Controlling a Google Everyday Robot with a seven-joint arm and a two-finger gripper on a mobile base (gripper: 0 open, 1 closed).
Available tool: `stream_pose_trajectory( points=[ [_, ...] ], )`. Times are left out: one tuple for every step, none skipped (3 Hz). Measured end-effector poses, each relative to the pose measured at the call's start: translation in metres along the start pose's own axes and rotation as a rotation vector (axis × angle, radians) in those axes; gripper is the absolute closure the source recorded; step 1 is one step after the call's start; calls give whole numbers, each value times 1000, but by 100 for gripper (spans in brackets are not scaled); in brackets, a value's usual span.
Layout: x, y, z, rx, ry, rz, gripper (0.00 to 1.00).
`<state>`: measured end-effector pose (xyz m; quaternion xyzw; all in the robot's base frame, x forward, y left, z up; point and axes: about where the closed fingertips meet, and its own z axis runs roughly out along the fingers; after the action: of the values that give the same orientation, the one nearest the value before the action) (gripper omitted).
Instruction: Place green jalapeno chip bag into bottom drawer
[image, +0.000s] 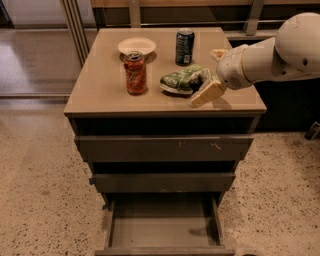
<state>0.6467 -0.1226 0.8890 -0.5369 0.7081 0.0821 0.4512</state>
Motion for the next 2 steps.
stream_pose_trajectory(
  points=[
    [5, -4, 17, -10, 0, 2, 11],
    [9, -10, 35, -16, 6, 4, 12]
  ],
)
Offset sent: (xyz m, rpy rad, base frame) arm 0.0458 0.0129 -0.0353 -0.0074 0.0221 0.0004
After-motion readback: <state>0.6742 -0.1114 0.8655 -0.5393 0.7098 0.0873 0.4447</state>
